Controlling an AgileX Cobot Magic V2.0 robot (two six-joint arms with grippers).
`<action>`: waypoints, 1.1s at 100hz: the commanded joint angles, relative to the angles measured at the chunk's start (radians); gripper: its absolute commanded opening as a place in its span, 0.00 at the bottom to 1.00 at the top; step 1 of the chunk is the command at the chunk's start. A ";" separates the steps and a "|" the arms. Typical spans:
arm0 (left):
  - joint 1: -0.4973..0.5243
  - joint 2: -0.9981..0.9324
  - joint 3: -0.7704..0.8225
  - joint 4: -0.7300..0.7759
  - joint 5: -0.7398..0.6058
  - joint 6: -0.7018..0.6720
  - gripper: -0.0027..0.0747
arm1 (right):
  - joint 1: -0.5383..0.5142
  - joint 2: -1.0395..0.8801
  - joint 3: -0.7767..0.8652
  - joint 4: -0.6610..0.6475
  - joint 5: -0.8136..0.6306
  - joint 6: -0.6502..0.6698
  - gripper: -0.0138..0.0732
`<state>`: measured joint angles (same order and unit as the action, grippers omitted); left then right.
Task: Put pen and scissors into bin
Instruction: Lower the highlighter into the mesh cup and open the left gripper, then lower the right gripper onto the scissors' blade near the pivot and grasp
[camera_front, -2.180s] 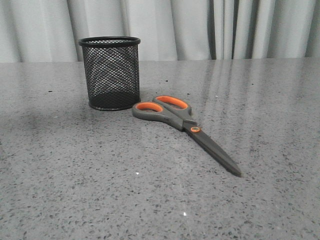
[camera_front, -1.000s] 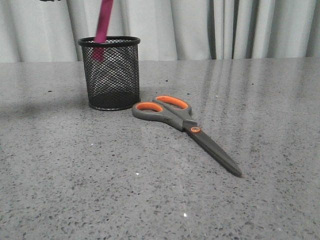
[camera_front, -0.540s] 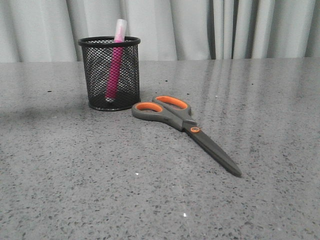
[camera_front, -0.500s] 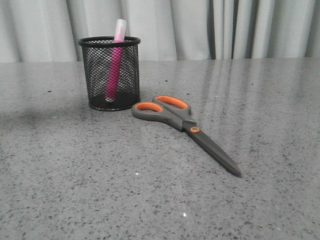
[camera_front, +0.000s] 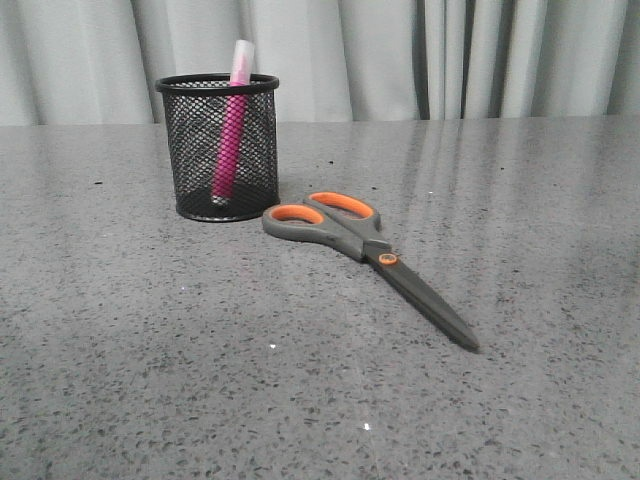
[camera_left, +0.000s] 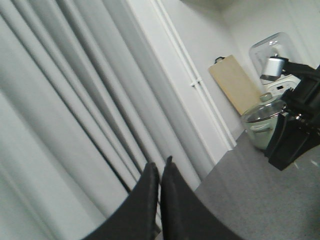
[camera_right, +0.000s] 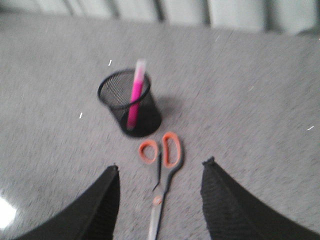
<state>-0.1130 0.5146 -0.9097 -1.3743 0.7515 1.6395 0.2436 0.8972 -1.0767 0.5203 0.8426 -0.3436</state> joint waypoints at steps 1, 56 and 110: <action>-0.001 -0.075 0.059 -0.012 -0.085 -0.053 0.01 | 0.055 0.064 -0.052 -0.004 -0.015 -0.012 0.53; -0.013 -0.232 0.299 -0.012 -0.083 -0.135 0.01 | 0.397 0.477 -0.188 -0.425 0.059 0.275 0.52; -0.122 -0.232 0.299 0.009 -0.081 -0.135 0.01 | 0.397 0.737 -0.320 -0.425 0.203 0.377 0.69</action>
<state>-0.2154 0.2724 -0.5897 -1.3287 0.6983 1.5159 0.6414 1.6478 -1.3625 0.1006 1.0722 0.0000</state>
